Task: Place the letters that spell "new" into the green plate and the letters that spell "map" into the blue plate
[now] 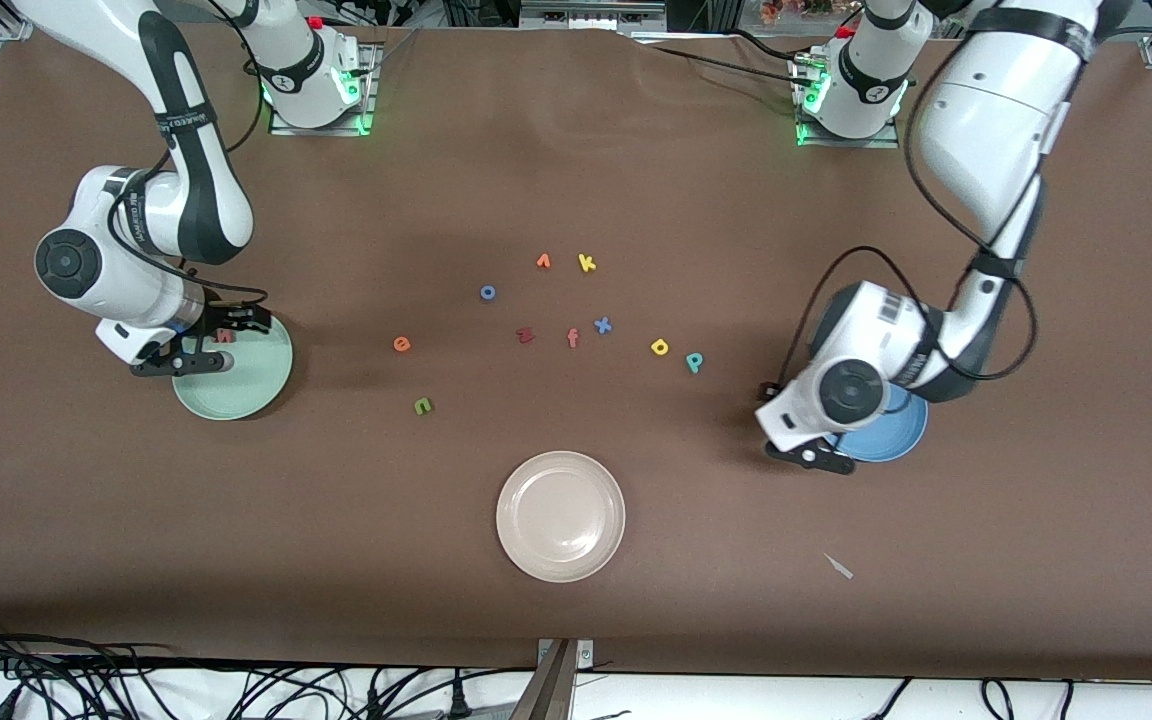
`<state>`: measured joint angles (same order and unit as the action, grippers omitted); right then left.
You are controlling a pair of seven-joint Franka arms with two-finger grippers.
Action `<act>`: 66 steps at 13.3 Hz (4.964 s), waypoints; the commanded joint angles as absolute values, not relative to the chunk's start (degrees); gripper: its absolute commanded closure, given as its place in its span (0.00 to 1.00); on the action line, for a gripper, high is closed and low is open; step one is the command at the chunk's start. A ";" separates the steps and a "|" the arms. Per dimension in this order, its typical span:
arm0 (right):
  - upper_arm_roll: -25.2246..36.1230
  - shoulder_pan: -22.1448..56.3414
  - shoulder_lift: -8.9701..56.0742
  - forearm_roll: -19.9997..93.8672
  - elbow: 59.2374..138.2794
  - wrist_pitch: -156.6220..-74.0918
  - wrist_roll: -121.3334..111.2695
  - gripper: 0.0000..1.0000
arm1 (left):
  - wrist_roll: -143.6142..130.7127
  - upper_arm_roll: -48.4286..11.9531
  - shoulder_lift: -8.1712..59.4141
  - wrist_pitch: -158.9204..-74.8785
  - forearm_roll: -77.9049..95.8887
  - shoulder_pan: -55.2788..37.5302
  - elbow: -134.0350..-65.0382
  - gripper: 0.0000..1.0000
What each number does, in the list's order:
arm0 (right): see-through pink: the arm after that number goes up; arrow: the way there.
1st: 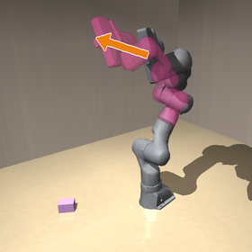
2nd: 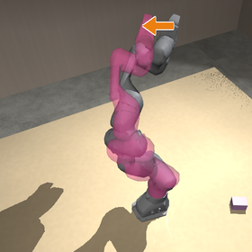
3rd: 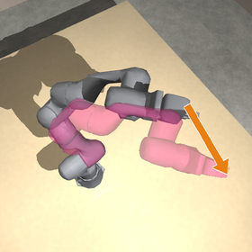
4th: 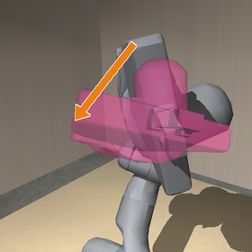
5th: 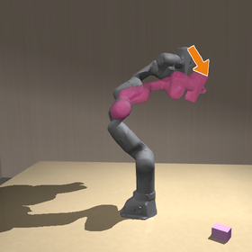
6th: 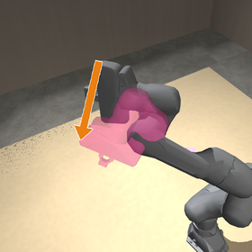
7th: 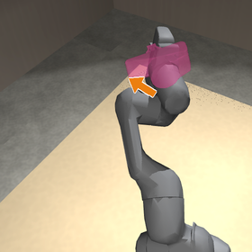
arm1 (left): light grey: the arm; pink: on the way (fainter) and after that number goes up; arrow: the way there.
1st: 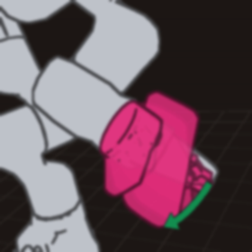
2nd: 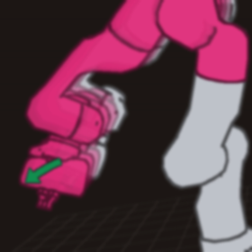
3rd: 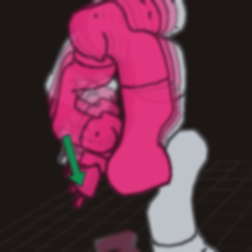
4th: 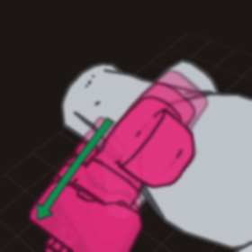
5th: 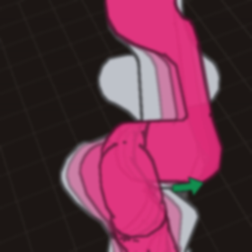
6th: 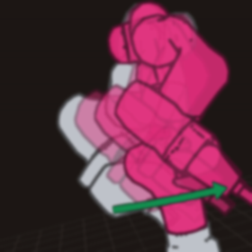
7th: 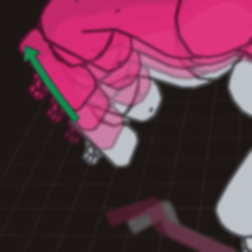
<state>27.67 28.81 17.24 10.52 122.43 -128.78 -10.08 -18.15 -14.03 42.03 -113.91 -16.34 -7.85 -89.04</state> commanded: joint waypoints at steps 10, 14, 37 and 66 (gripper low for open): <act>18.82 40.96 24.96 14.15 123.48 -147.28 19.41 0.00 | -53.43 -13.71 41.31 -118.64 -0.70 -16.61 -92.63 0.01; 17.40 41.13 26.80 14.15 123.49 -149.24 21.62 0.01 | -53.35 -13.80 40.69 -125.33 -0.97 -16.96 -97.56 0.09; 16.52 40.26 27.07 16.79 117.55 -139.56 18.03 0.84 | -16.45 -12.66 33.66 -108.54 -10.36 3.07 -96.33 1.00; 23.66 40.60 35.94 21.97 99.93 -127.59 -7.29 0.00 | -71.81 -21.18 39.11 -139.31 -4.04 -14.42 -104.94 0.65</act>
